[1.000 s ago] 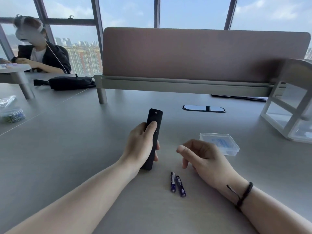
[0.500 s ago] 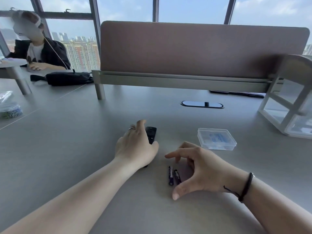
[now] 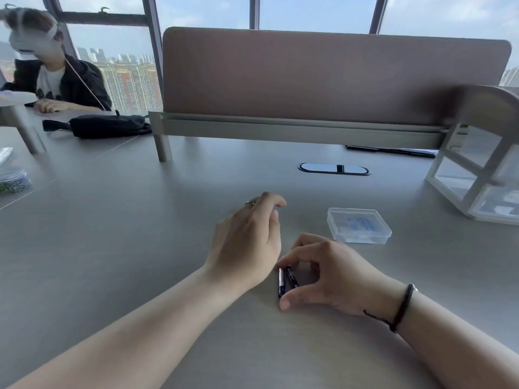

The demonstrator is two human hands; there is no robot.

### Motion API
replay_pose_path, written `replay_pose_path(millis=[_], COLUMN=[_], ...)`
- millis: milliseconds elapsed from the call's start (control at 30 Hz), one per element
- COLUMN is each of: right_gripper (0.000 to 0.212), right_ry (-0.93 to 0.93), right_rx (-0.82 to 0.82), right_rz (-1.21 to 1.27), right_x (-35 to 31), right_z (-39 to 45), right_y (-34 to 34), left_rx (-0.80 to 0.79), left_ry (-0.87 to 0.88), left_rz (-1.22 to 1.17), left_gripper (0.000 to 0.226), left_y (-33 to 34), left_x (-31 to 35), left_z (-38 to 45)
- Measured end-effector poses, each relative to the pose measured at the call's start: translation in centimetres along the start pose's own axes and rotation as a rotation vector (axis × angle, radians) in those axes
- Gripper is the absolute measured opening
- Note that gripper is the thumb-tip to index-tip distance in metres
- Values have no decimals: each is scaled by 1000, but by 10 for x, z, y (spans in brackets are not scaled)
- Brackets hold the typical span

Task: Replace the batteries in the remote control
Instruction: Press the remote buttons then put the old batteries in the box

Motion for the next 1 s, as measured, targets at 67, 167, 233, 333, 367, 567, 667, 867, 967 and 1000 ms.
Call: replay_pose_path(millis=[67, 167, 233, 333, 367, 567, 667, 867, 967, 1000], right_gripper=[57, 56, 52, 29, 27, 19, 26, 27, 13, 14], right_ry=[-8, -28, -37, -53, -63, -28, 21, 70, 38, 21], right_rx=[6, 9, 11, 16, 17, 34, 16, 59, 184, 212], right_rz=[1, -13, -24, -12, -11, -2, 99, 22, -150, -168], right_x=[0, -1, -3, -5, -6, 4, 9, 6, -8, -11], right_z=[1, 3, 3, 2, 1, -1, -3, -5, -8, -8], right_y=[0, 2, 2, -1, -3, -13, -16, -13, -12, -11], left_rx=[8, -2, -27, -98, -127, -274, -339, -381, -384, -395], left_ry=[3, 12, 41, 87, 102, 114, 75, 21, 21, 23], left_rz=[-14, -57, -96, -116, -125, -135, -134, -131, -141, -137], left_gripper=[23, 21, 21, 22, 22, 29, 34, 31, 24, 23], left_y=[-2, 1, 6, 13, 16, 31, 36, 39, 40, 41], left_x=[1, 1, 2, 7, 9, 15, 12, 9, 8, 8], left_z=[0, 0, 0, -3, -4, -12, -13, -13, -13, -14])
Point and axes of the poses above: each hand's wrist, its own z-axis towards the middle knuckle, its own y-axis out of the palm, x = y × z, the point moved 8 cm from there along z, towards the middle knuckle, and after that the axes turned 10 degrees about -x, right-handed, at the moved point
